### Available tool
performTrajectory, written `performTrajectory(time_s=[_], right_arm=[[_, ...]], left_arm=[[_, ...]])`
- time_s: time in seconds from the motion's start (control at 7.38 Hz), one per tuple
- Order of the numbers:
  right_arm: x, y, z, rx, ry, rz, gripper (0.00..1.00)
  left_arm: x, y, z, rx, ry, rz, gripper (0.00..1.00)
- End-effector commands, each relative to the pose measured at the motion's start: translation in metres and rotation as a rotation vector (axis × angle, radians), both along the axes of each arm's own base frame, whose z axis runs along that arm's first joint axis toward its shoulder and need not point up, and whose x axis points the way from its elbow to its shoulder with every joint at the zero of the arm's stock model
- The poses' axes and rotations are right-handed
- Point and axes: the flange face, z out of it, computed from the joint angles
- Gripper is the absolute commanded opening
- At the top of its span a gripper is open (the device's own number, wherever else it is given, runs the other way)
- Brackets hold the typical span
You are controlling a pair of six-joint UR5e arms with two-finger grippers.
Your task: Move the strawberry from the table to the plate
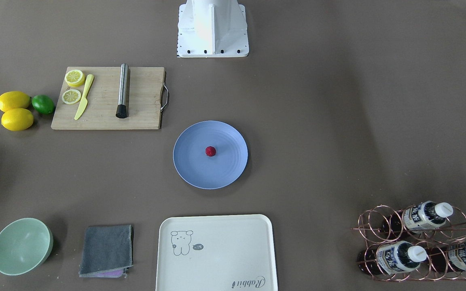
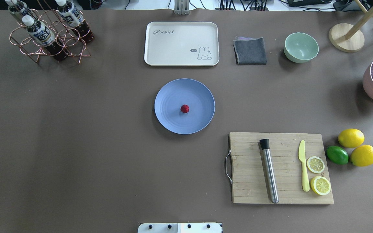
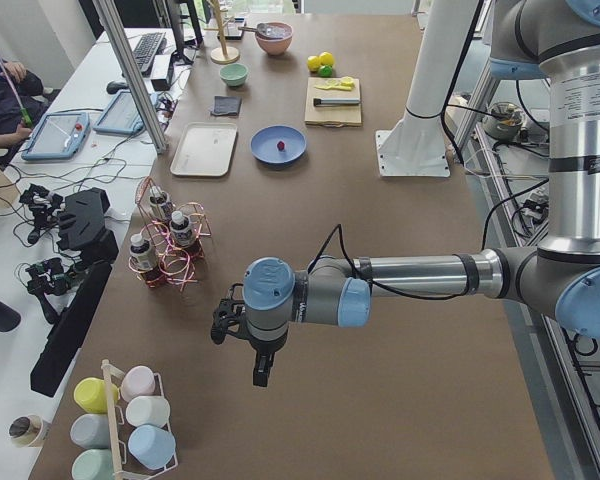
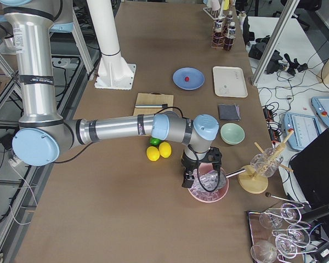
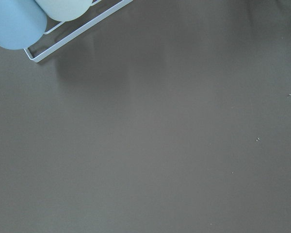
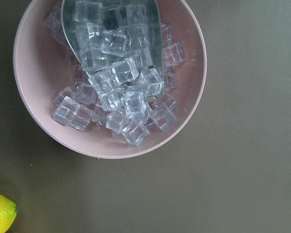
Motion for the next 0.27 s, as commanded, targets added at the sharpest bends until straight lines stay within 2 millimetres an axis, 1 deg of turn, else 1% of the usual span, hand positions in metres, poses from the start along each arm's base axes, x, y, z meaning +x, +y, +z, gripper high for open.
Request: performTrajectory(time_s=[0.0, 0.14], right_arm=[[0.0, 0.0, -0.0007, 0.002, 0.0, 0.0, 1.0], [-0.0001, 0.0, -0.0008, 0.001, -0.002, 0.0, 1.0]], left_arm=[[-0.0003, 0.0, -0.0004, 0.001, 0.0, -0.001, 0.98], [0.0002, -0.0001, -0.0003, 0.001, -0.001, 0.001, 0.98]])
